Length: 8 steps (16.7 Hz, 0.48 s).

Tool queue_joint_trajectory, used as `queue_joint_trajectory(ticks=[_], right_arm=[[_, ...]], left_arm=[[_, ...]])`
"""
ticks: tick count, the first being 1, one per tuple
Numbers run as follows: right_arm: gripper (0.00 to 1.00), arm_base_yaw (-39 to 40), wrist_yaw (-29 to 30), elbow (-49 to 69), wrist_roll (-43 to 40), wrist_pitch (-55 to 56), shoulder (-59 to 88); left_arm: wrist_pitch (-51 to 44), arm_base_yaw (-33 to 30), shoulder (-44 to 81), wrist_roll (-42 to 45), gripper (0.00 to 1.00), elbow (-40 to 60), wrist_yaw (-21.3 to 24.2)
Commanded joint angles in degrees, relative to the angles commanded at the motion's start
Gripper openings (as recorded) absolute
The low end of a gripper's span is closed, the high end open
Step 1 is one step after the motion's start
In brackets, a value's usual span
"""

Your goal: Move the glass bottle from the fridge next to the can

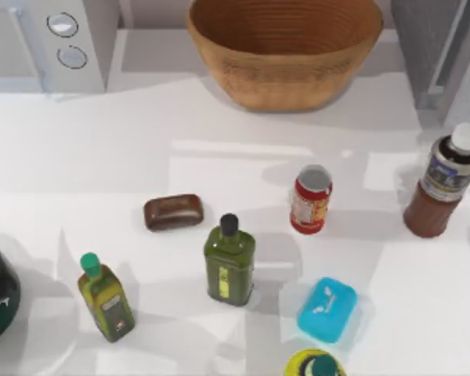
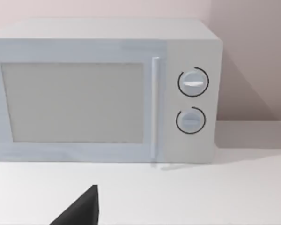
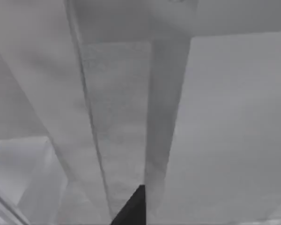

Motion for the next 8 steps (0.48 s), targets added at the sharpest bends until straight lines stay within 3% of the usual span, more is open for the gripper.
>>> queue_joint_trajectory(ticks=[8], right_arm=[[1.0,-0.5,1.1,1.4,0.6,-0.1,2.1]], left_arm=[[0.0,0.0,0.0,0.0,1.0,0.0,0.0]])
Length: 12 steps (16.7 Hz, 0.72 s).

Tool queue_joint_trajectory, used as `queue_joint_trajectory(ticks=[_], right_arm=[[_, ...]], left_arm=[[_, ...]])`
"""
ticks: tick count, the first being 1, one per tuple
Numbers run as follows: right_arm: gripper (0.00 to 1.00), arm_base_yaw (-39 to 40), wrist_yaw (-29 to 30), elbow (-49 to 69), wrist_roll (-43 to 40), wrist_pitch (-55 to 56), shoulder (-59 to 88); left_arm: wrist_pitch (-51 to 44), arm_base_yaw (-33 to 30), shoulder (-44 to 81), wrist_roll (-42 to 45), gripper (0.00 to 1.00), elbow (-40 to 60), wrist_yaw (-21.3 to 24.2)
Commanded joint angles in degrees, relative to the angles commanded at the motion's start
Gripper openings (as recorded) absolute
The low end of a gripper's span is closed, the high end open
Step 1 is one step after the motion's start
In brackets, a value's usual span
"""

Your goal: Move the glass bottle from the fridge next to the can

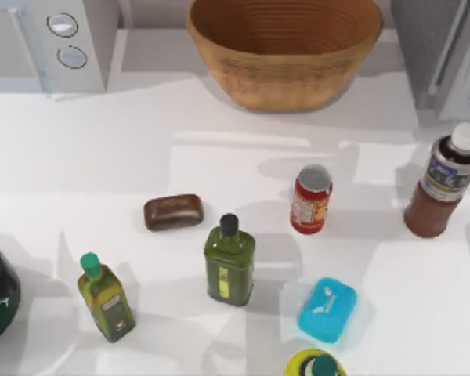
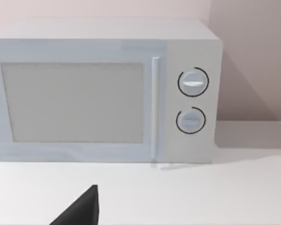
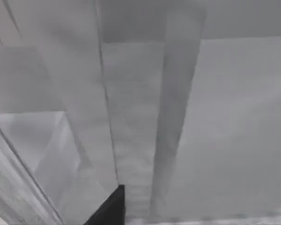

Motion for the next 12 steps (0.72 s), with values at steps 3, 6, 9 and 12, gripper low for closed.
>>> queue_joint_trajectory(ticks=[3,6,9,12], right_arm=[[1.0,-0.1,0.2,6.8,0.1,-1.3,5.7],[1.0,0.1,0.2,15.0,0.1,-3.1,12.2],[1.0,0.3,0.2,21.6,0.1,-4.5,17.1],[1.0,0.3,0.2,23.6,0.0,-4.9,18.6]], left_arm=[[0.0,0.0,0.0,0.0,1.0,0.0,0.0],[0.0,0.0,0.0,0.0,1.0,0.0,0.0],[0.0,0.0,0.0,0.0,1.0,0.0,0.0],[0.0,0.0,0.0,0.0,1.0,0.0,0.0]])
